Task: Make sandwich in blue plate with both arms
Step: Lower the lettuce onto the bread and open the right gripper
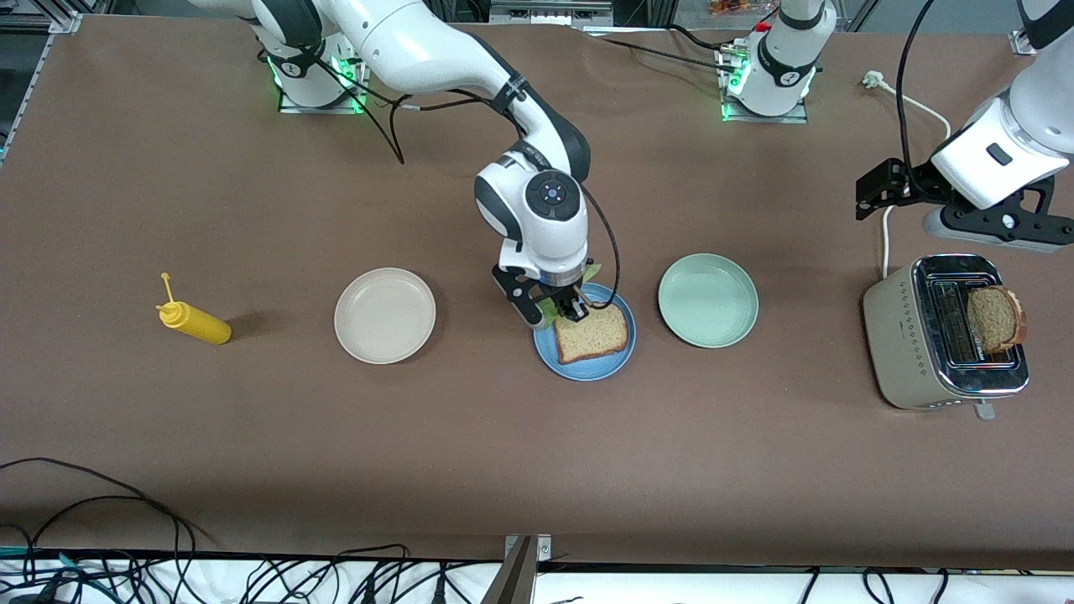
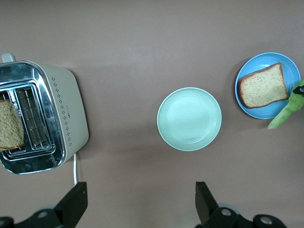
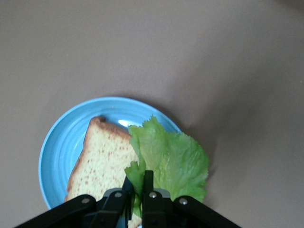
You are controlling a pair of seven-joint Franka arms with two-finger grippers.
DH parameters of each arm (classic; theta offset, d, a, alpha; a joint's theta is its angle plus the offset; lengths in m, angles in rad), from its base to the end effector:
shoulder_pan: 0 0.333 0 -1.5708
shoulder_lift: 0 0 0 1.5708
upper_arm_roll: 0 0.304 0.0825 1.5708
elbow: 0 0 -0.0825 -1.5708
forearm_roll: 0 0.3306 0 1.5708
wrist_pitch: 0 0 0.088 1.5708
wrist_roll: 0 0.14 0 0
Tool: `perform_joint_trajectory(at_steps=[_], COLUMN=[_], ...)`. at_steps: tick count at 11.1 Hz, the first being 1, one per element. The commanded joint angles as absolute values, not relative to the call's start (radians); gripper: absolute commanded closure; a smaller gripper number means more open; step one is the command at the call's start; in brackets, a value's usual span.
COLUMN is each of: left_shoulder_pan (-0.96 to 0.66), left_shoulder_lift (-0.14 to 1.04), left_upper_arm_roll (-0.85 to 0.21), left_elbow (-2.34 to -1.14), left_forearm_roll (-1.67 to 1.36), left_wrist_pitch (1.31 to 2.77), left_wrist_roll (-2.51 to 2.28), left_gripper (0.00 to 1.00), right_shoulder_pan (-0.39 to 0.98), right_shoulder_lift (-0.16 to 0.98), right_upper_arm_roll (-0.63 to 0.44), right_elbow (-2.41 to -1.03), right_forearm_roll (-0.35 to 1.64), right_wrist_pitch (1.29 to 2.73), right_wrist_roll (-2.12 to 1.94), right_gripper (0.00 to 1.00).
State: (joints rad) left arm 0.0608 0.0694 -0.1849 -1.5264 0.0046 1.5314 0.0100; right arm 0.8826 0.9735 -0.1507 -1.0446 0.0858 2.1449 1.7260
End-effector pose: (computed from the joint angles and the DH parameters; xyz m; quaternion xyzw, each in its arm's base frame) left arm 0.5110 -0.0599 0.5600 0.9972 -0.0669 -0.0318 0.0023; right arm 0.5186 0.5238 0.2435 -0.8842 0.4615 -0.0438 0.0565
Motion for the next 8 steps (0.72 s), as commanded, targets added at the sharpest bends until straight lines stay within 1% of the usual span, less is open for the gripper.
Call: perform_joint_trajectory(at_steps=[1, 5, 7, 8], left_shoulder_pan=[0.081, 0.094, 0.091, 0.091], left_shoulder_lift=[0.081, 0.081, 0.092, 0.095], left_upper_arm_roll=[-0.189, -0.176, -0.123, -0.118], left_elbow=[-1.523, -1.523, -1.523, -1.523], left_forearm_roll=[0.014, 0.017, 0.02, 0.02], left_wrist_pitch=[1.54, 1.569, 1.592, 1.592], left_wrist_roll=[0.008, 0.009, 0.023, 0.023], left_gripper=[0.0, 0.0, 0.0, 0.0], right_shoulder_pan=[0.867, 0.873, 0.891, 0.908], right_shoulder_lift=[1.035, 1.048, 1.042, 1.045], right_upper_arm_roll=[-0.172, -0.178, -0.187, -0.207], right_elbow=[-0.985, -0.965, -0.963, -0.963], right_forearm_roll=[0.147, 0.167, 0.167, 0.178], right_wrist_pitch=[2.152, 2.161, 2.157, 2.17], right_wrist_roll=[1.744, 1.787, 1.79, 1.79], right_gripper=[1.0, 1.0, 1.0, 1.0])
